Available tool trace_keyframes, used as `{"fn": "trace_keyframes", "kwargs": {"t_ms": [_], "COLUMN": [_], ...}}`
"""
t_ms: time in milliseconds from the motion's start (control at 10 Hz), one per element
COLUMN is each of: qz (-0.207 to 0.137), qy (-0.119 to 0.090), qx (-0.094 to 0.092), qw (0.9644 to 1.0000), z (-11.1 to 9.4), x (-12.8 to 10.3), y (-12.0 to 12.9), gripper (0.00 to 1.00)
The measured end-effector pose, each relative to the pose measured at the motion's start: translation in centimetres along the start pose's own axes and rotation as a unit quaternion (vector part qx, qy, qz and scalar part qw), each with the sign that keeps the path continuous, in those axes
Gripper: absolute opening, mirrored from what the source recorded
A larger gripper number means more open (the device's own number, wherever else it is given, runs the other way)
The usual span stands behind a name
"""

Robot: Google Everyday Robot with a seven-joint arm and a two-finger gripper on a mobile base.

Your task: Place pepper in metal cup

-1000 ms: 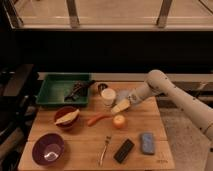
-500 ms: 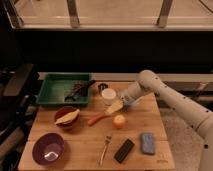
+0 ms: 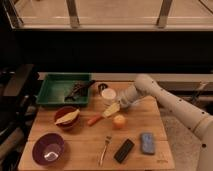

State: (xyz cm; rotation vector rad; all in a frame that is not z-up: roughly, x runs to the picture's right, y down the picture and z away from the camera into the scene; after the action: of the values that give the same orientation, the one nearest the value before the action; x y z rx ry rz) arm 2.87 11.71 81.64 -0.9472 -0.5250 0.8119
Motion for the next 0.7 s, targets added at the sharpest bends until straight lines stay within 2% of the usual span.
{"fn": "trace_keyframes", "kwargs": {"t_ms": [300, 500, 700], "qz": [-0.005, -0.001, 0.013], "qy": [-0.001, -0.011, -0.009], "qx": [-0.013, -0.033, -0.062], "qw": [0.9999, 0.9994, 0.9979], "z": [2.4, 3.5, 3.9], "x": [0.4, 0.7, 0.8], "y": [0.8, 0.9, 0.9], "gripper": [0.8, 0.8, 0.8]}}
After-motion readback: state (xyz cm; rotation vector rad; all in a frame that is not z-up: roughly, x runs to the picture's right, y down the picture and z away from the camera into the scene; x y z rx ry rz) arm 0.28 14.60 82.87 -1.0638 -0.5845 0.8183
